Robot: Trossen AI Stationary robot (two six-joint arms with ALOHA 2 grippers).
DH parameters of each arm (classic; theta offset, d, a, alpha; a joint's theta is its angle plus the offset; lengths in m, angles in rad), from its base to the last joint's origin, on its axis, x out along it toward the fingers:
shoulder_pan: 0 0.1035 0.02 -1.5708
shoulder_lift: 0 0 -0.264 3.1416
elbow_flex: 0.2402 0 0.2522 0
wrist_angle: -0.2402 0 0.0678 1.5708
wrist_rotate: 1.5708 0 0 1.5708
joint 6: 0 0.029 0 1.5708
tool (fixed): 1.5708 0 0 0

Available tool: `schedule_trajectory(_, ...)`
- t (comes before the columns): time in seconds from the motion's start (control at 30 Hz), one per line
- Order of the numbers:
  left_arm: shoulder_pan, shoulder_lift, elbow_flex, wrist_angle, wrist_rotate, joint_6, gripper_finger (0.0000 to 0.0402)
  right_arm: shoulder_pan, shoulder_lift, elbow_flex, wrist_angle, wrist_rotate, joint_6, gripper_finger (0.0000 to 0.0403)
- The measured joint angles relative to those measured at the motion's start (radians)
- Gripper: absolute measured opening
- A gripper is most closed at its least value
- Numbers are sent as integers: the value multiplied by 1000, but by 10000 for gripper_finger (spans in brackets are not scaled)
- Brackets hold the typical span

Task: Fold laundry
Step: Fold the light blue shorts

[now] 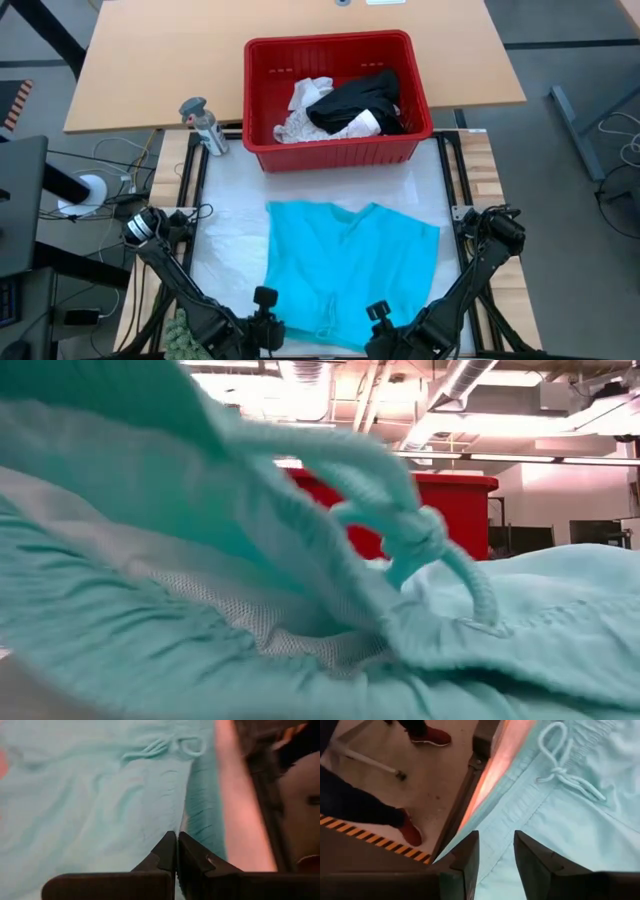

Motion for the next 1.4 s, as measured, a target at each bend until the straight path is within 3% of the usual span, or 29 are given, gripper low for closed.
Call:
schedule_trajectory(0.2,-4,0,0,23,151,7,16,-16,1,-68,36,0,2,167)
schedule_trajectory(0.43,2,3,0,20,292,14,84,-34,1,-106,52,-10,9,191)
schedule_trajectory(0.5,11,3,0,24,287,-20,107,-35,1,-113,55,-17,22,193)
schedule_trajectory(0.63,22,11,0,36,136,-58,127,-35,1,-159,122,-23,29,170)
schedule_trajectory(0.73,35,25,0,84,122,-13,108,-35,1,-203,194,-24,31,117)
schedule_trajectory(0.83,48,36,1,138,117,18,51,-35,1,-236,225,-22,58,44)
schedule_trajectory(0.9,50,54,1,115,117,22,15,-35,0,-259,243,-11,77,17)
schedule_trajectory(1.07,75,129,0,67,102,-13,2,-36,0,-307,286,1,133,25)
schedule_trajectory(1.27,108,232,0,74,231,-1,0,-40,0,-368,344,0,140,15)
schedule_trajectory(1.4,125,259,6,75,260,24,0,-55,-1,-437,401,0,158,15)
